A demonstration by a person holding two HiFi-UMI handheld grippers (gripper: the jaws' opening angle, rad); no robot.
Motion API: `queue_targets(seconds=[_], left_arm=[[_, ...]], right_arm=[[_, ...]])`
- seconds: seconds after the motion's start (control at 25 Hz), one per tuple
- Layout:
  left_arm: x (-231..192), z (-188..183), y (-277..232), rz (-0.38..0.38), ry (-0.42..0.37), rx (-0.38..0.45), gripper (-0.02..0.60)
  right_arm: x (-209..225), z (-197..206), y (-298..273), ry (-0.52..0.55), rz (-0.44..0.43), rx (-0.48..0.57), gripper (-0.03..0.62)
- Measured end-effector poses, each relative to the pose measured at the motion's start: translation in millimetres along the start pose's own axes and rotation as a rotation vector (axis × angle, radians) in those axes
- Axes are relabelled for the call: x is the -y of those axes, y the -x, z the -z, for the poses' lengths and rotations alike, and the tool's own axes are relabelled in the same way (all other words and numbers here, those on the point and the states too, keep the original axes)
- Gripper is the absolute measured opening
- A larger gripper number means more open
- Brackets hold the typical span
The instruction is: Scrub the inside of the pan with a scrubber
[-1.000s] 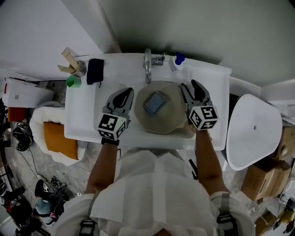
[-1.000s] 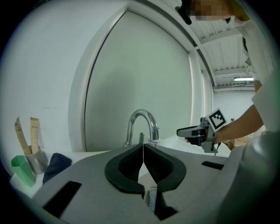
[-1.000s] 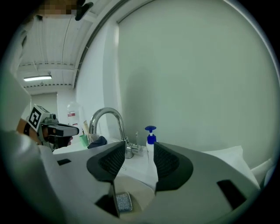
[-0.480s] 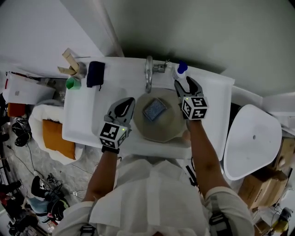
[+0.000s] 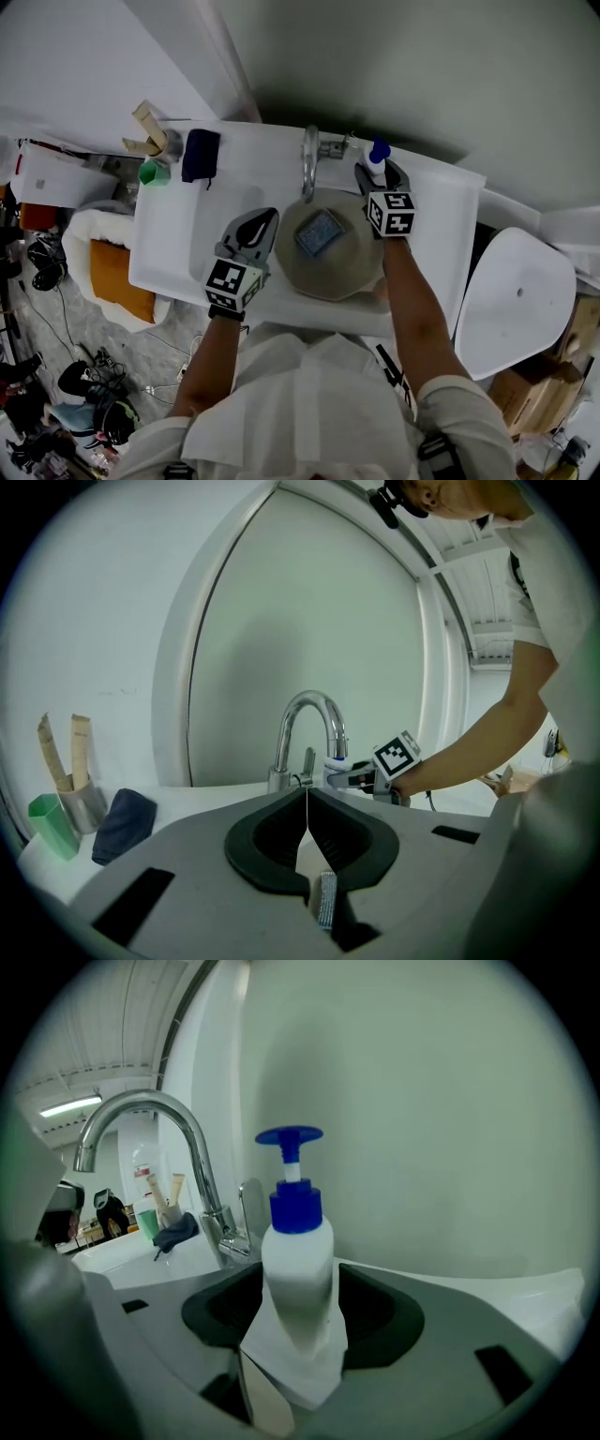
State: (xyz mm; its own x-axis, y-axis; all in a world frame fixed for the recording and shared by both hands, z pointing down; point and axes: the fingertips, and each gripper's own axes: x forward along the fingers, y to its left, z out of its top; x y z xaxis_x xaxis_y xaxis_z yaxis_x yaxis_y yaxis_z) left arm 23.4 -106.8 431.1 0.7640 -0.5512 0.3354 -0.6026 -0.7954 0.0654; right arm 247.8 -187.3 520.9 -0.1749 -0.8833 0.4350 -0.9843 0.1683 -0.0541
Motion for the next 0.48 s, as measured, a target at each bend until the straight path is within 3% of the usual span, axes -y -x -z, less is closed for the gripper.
queue_targets(seconds=[0.48], left_arm=[[-5.1, 1.6, -0.4, -0.022, 0.006, -0.003, 0.017]], right_arm=[[4.7, 10.1, -21.0, 0.064, 0.019, -0.008, 0.204]])
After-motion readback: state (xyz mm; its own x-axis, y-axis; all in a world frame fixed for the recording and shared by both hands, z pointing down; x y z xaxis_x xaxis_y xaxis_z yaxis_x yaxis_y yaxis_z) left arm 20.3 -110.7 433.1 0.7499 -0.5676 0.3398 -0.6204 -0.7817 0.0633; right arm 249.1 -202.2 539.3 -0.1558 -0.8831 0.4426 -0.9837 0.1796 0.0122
